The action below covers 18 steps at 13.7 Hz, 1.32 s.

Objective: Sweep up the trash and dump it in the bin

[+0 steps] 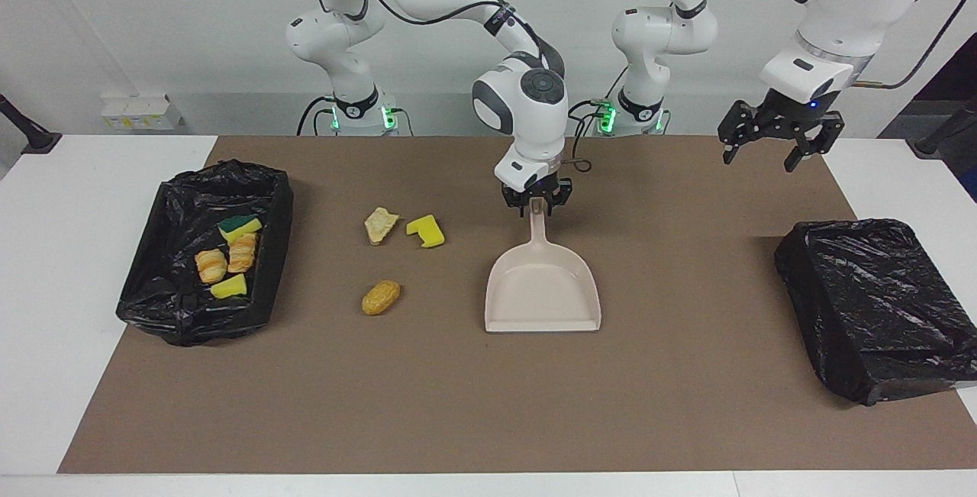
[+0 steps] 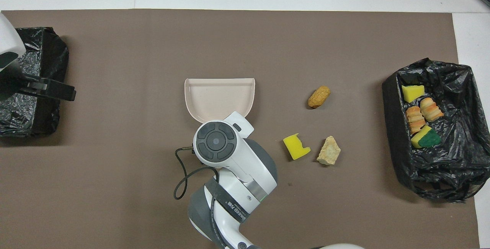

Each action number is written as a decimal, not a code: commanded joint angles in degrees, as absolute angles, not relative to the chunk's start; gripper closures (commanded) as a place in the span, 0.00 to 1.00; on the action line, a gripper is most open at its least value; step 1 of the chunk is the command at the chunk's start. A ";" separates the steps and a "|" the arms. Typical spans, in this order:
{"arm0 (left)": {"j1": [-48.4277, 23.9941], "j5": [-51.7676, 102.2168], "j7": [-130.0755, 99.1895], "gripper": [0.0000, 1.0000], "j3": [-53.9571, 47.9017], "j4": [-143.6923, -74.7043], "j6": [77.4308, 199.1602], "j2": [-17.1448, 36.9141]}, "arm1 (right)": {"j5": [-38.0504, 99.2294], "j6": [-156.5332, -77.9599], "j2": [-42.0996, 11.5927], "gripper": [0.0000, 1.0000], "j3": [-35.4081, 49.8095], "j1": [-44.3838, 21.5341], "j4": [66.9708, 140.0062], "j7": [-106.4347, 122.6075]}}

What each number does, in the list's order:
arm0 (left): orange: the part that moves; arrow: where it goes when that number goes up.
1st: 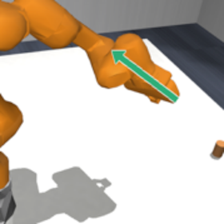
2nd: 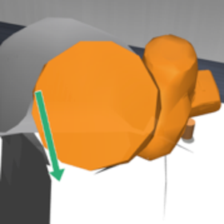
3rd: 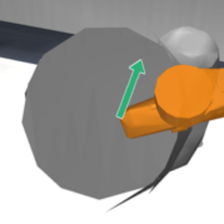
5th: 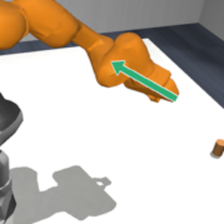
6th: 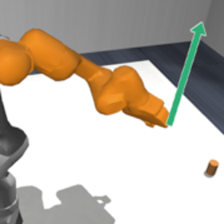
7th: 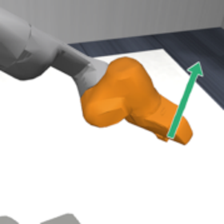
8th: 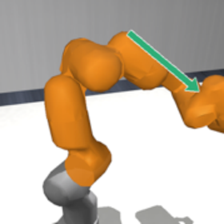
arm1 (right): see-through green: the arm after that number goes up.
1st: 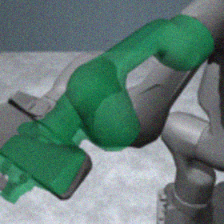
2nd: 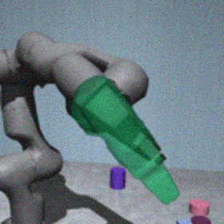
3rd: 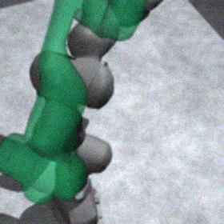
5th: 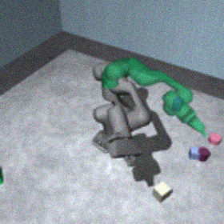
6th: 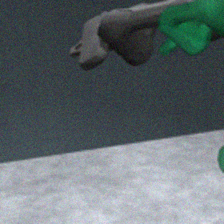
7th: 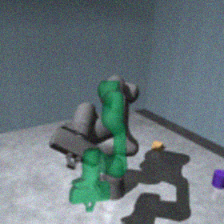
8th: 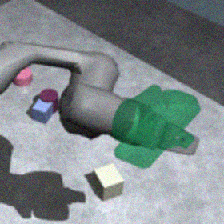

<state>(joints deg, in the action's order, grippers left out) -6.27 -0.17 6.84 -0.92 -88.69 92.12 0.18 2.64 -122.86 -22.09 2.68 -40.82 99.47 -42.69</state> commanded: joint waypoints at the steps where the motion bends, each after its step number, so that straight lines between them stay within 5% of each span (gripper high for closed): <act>1: -5.45 -0.79 7.12 0.00 -1.49 -88.16 91.32 -0.09 | 2.29 -120.87 -19.53 0.00 2.81 -40.34 100.11 -40.78; 7: -5.19 -0.79 7.03 0.00 -1.49 -88.07 90.97 -0.44 | 4.12 -108.72 -2.49 0.00 3.08 -39.72 108.43 -39.81; 12: -5.19 -0.79 6.86 0.00 -1.49 -88.15 90.79 -0.44 | 17.21 -117.06 9.21 0.00 3.16 -47.36 126.27 -41.91; 18: -5.19 -0.79 6.86 0.00 -1.49 -88.15 90.88 -0.44 | 17.31 -126.21 4.39 0.00 3.25 -55.45 133.84 -47.72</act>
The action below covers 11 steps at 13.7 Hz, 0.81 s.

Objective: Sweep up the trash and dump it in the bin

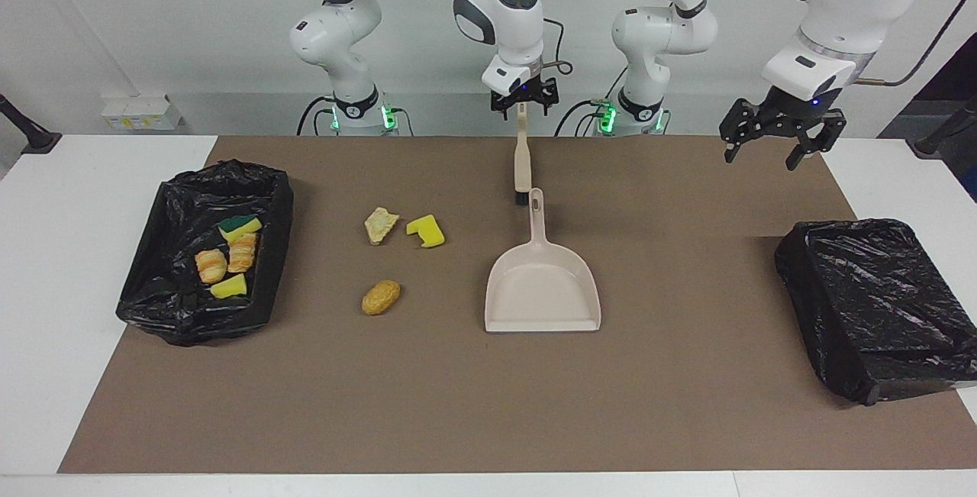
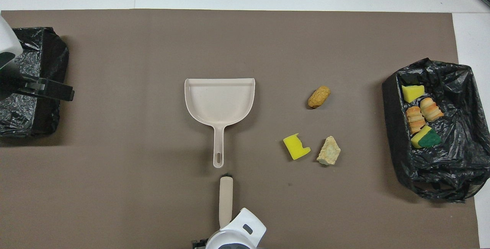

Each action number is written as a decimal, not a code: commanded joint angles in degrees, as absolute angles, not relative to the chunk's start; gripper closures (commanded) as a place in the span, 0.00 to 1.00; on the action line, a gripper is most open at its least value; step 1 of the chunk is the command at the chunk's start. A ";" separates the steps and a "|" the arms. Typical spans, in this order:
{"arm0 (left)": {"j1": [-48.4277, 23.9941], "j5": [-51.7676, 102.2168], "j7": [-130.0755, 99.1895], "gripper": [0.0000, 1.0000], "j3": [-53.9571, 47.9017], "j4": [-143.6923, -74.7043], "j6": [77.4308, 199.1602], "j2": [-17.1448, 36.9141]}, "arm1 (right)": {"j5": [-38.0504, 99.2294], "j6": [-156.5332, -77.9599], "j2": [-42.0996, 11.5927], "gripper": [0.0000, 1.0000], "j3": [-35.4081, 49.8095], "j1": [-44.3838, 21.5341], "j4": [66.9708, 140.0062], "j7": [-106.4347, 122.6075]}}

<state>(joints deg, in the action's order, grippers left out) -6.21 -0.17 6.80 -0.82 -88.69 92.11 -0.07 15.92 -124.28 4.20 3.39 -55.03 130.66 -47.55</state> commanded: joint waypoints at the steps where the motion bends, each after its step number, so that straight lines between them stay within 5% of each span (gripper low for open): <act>1: -5.19 -0.79 6.94 0.00 -1.49 -88.15 90.97 -0.44 | 17.31 -126.12 5.26 0.00 3.16 -57.11 135.25 -48.16; 9: -5.27 -0.79 6.86 0.00 -1.49 -88.24 91.14 -0.53 | 17.32 -132.54 3.51 0.01 3.16 -61.00 137.11 -52.03; 11: -5.27 -0.79 6.86 0.00 -1.49 -88.24 91.05 -0.53 | 17.40 -132.10 3.78 0.26 3.25 -61.08 137.90 -51.94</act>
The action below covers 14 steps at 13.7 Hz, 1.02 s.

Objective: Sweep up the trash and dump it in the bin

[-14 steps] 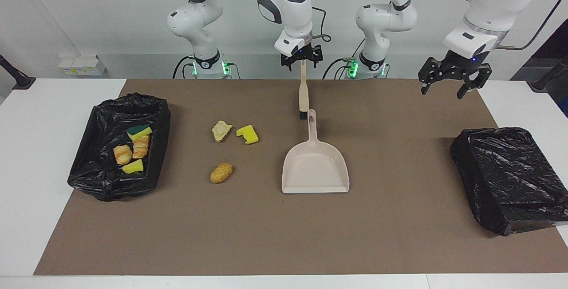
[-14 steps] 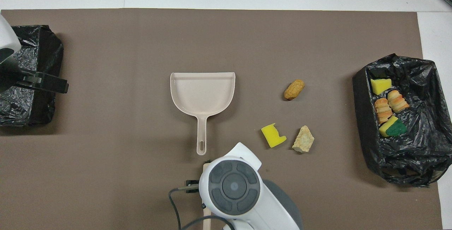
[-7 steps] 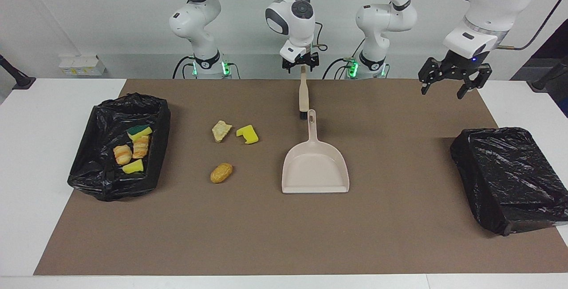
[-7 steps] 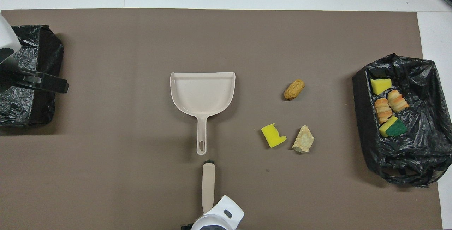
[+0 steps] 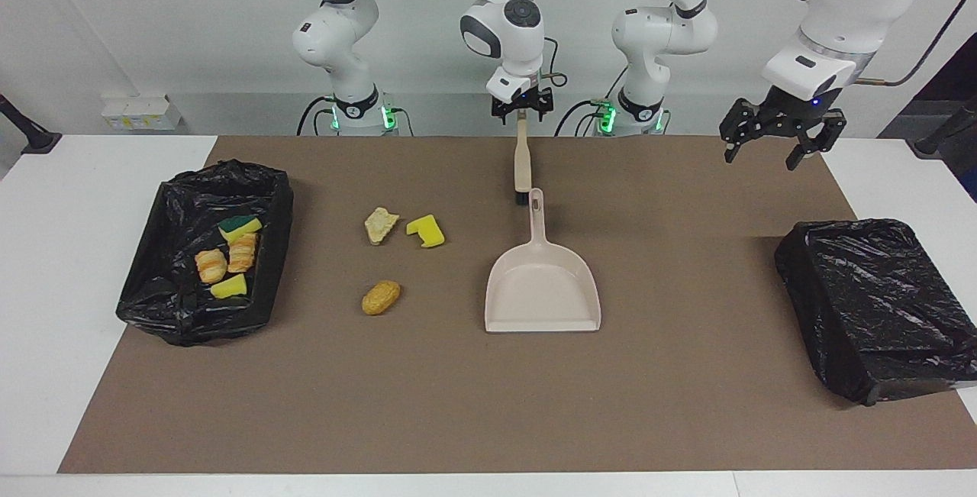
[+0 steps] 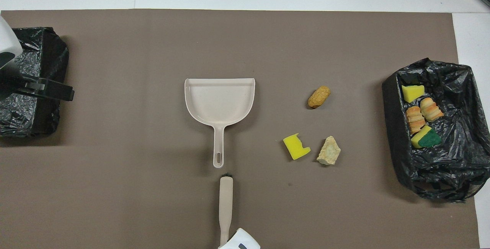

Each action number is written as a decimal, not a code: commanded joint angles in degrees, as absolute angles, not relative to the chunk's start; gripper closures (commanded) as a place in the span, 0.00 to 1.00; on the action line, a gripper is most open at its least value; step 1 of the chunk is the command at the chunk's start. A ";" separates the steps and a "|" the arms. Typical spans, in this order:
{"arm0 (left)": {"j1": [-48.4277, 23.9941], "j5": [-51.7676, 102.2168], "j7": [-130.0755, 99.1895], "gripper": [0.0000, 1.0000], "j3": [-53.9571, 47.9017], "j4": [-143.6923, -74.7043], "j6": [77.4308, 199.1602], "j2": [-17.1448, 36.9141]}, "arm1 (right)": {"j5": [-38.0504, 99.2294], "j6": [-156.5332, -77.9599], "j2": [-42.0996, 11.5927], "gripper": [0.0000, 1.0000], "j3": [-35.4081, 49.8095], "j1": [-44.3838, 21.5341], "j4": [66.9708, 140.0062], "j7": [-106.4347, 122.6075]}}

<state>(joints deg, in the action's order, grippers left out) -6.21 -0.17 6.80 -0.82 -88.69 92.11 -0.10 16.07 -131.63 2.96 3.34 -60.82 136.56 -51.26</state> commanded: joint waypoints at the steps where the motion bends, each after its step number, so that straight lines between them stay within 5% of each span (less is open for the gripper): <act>1: -5.36 -0.79 6.86 0.00 -1.49 -88.33 91.14 -0.53 | 17.40 -132.27 3.52 0.31 3.34 -61.43 138.25 -52.03; 3: -6.15 -0.70 6.77 0.00 -1.49 -89.64 91.84 -1.14 | 17.40 -132.63 3.43 0.37 3.25 -62.49 138.69 -52.21; 5: -7.11 -0.35 6.77 0.00 -2.11 -91.75 92.28 -2.02 | 17.40 -132.63 3.43 0.86 3.25 -62.58 138.52 -52.21; 6: -8.86 -0.35 6.68 0.00 -2.11 -93.15 93.33 -2.20 | 17.40 -132.71 3.08 1.00 3.25 -62.58 138.08 -52.64; 14: -21.78 5.27 1.95 0.00 -2.11 -104.30 107.37 -1.41 | 17.14 -132.97 1.67 1.00 2.99 -61.35 135.35 -53.61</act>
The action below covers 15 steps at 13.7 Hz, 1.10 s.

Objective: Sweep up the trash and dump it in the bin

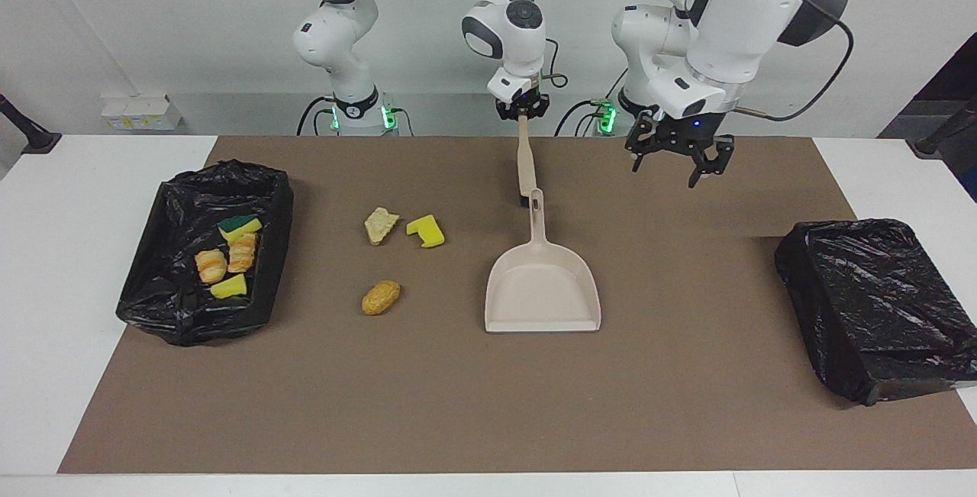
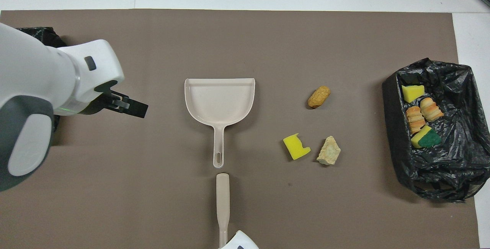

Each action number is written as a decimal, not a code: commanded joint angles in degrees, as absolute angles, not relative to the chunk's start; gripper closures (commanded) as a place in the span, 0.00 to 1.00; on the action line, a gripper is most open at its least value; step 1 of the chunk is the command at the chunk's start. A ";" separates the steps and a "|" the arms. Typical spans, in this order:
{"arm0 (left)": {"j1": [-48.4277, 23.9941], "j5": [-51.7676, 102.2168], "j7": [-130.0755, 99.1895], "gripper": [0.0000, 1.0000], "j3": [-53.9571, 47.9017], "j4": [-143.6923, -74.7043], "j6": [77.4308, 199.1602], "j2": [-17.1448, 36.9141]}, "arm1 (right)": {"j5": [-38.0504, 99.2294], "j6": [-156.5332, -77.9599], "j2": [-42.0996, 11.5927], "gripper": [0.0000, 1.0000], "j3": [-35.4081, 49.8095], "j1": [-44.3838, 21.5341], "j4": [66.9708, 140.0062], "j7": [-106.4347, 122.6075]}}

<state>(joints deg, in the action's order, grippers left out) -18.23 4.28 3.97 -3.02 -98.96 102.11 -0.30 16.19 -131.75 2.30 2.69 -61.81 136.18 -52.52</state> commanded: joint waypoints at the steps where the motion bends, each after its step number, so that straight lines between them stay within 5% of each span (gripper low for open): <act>1: -23.80 5.27 -0.07 0.00 -2.11 -106.15 110.53 -1.23 | 17.14 -133.07 1.67 1.00 2.99 -61.35 135.35 -53.61; 6: -31.71 5.19 -4.30 0.00 -2.11 -113.38 119.43 2.53 | 17.58 -133.33 2.02 0.98 3.16 -60.12 136.84 -53.35; 15: -35.51 4.83 -8.88 0.00 -2.11 -119.35 129.28 8.62 | 18.98 -135.09 1.58 0.46 3.16 -59.06 136.85 -50.19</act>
<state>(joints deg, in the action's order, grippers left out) -34.46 4.76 -8.20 -2.99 -116.73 127.88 10.12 17.21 -133.75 1.65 2.63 -59.86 136.39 -52.32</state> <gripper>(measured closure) 0.000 0.568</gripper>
